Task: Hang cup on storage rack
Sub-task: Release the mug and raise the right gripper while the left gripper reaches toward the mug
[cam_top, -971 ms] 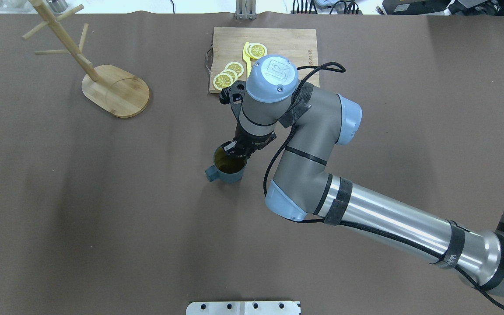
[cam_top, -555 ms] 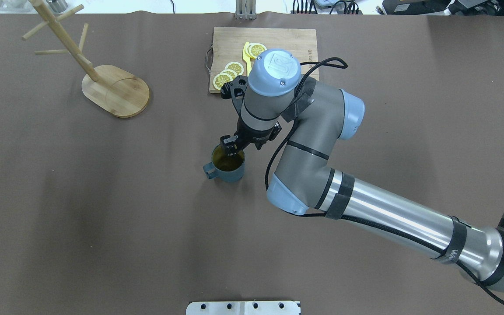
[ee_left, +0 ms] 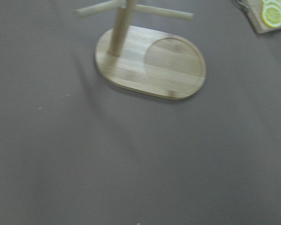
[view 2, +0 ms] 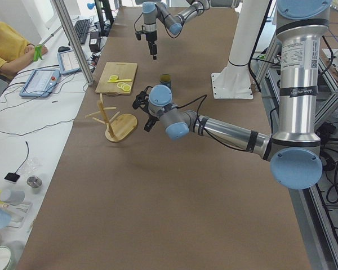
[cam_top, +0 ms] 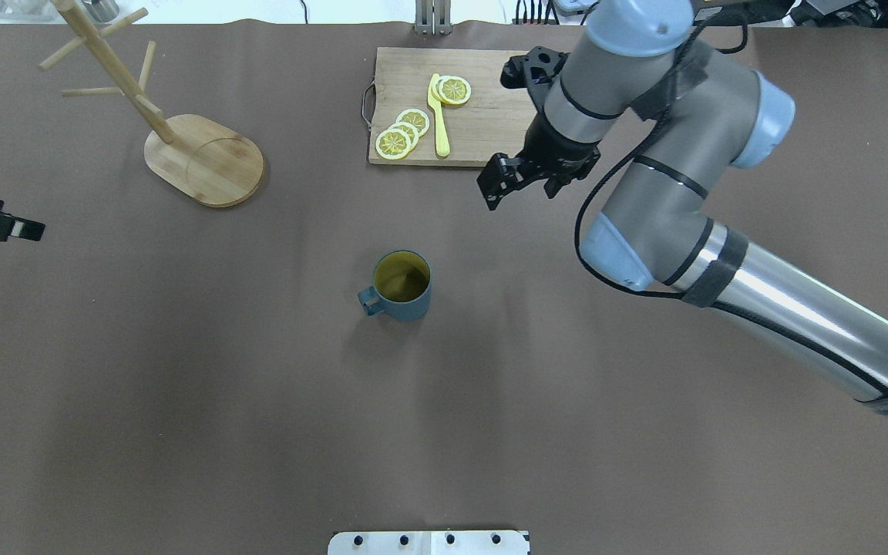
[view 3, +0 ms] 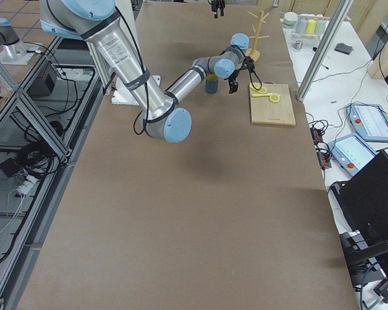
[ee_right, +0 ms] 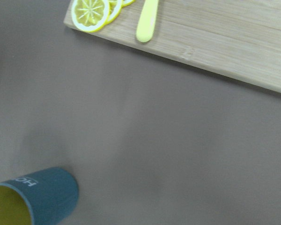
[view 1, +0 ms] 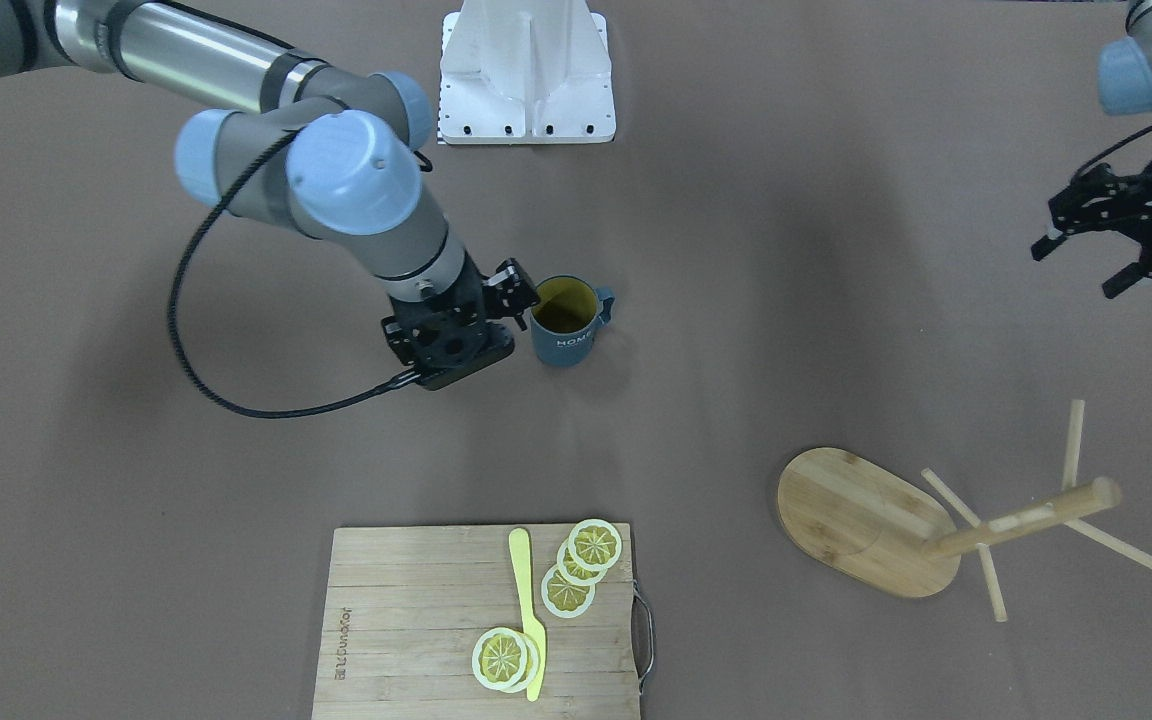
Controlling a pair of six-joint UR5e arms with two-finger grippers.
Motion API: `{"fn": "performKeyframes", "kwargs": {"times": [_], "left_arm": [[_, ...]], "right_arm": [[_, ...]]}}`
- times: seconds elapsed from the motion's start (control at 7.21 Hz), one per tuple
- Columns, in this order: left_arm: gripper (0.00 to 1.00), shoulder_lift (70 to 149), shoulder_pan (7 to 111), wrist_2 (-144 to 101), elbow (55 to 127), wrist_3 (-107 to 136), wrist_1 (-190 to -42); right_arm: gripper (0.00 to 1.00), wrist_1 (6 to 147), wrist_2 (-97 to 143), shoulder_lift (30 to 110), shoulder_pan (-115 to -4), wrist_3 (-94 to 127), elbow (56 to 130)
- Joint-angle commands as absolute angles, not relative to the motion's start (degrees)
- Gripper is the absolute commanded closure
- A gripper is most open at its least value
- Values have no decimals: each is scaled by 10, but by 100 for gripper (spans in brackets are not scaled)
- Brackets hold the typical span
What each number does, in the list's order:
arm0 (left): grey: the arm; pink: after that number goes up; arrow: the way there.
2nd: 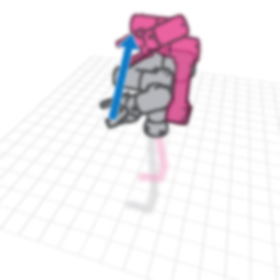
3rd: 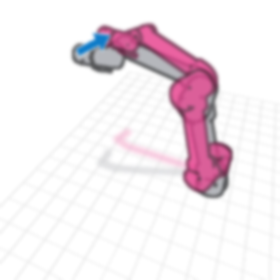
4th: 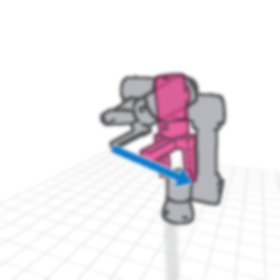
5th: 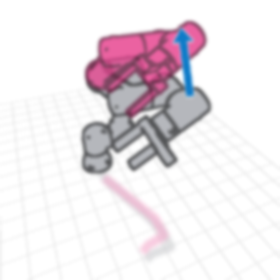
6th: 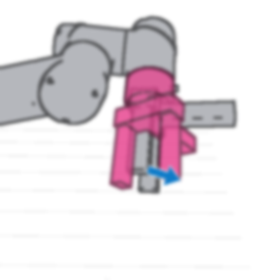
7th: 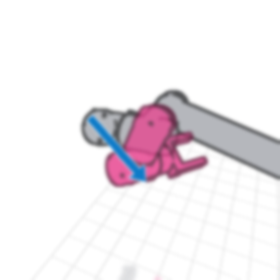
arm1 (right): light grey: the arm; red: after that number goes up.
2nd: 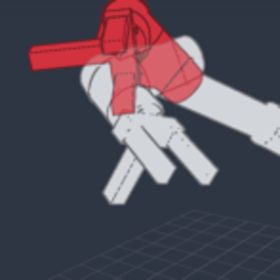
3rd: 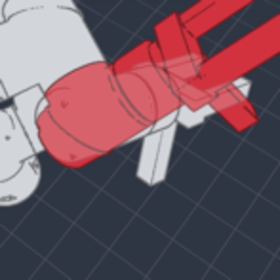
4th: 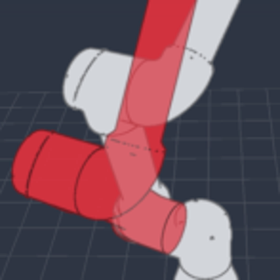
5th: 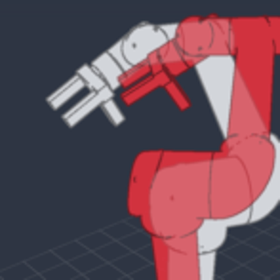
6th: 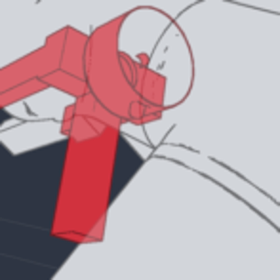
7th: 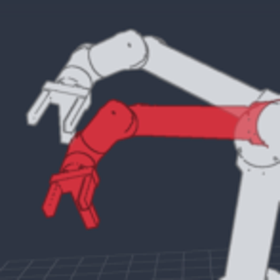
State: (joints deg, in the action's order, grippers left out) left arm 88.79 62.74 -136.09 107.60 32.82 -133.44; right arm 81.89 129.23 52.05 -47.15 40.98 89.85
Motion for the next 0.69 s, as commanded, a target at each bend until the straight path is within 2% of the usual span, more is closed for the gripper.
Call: {"fn": "performKeyframes", "kwargs": {"times": [0.0, 0.28, 0.55], "left_arm": [[2, 957, 516, -1283, 1086, 395, -1354], [3, 1033, 418, -1198, 1051, 388, -1354], [3, 1084, 333, -1091, 999, 381, -1356]], "right_arm": [[0, 819, 1304, 592, -519, 386, 940], [0, 820, 1305, 671, -561, 329, 971], [0, 819, 1305, 719, -605, 276, 969]]}}
